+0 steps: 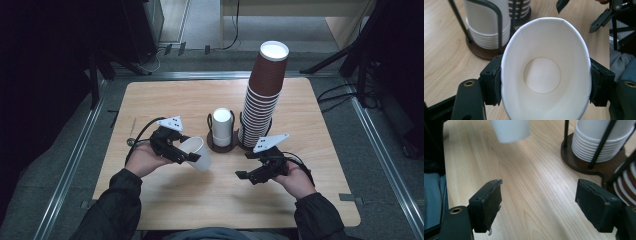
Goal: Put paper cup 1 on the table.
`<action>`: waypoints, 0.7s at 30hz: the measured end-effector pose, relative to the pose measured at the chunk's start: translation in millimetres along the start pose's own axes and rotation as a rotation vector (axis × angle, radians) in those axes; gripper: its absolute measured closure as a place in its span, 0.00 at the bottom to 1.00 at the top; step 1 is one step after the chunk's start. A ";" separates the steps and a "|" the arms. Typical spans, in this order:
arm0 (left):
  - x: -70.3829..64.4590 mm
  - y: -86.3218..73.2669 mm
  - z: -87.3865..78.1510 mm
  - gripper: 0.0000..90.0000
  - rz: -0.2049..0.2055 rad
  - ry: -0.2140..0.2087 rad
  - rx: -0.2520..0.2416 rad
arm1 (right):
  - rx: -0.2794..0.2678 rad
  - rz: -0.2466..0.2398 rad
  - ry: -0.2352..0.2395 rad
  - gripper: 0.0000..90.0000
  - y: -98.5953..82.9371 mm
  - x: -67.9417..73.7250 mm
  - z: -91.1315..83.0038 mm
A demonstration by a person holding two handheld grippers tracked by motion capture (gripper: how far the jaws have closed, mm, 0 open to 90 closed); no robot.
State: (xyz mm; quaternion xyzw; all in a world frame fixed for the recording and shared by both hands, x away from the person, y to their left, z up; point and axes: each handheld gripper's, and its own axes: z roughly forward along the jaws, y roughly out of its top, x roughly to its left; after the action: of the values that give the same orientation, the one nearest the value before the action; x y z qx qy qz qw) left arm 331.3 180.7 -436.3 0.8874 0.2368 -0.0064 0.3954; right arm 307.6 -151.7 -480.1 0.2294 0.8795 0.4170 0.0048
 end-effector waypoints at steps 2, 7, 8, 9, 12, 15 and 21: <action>1.6 -1.7 -3.2 0.32 0.000 0.022 0.005 | -0.001 0.001 -0.013 0.24 -1.0 -0.3 -2.7; 9.6 -8.0 -8.5 0.32 -0.018 0.053 0.027 | -0.007 0.006 -0.020 0.24 -1.0 -3.4 -4.8; 12.6 -9.6 -10.2 0.32 -0.030 0.054 0.026 | -0.008 -0.001 -0.021 0.24 -1.2 -4.6 -4.4; 14.1 -10.5 -11.3 0.32 -0.037 0.056 0.023 | -0.001 0.002 -0.023 0.24 -1.7 -5.4 -4.4; 21.9 -14.7 -15.6 0.31 -0.060 0.068 0.031 | -0.002 -0.011 -0.028 0.24 -2.7 -7.1 -5.1; 26.9 -17.3 -20.1 0.31 -0.085 0.076 0.026 | -0.009 -0.026 -0.044 0.25 -3.9 -7.5 -7.4; 32.5 -21.0 -29.2 0.31 -0.096 0.081 0.012 | -0.005 -0.025 -0.063 0.25 -4.3 -11.0 -8.7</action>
State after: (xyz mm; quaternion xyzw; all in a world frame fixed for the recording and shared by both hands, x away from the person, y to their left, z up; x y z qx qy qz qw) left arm 346.1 226.9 -437.4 0.8770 0.2947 0.0094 0.3793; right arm 313.9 -164.9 -479.7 0.2311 0.8807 0.4117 0.0382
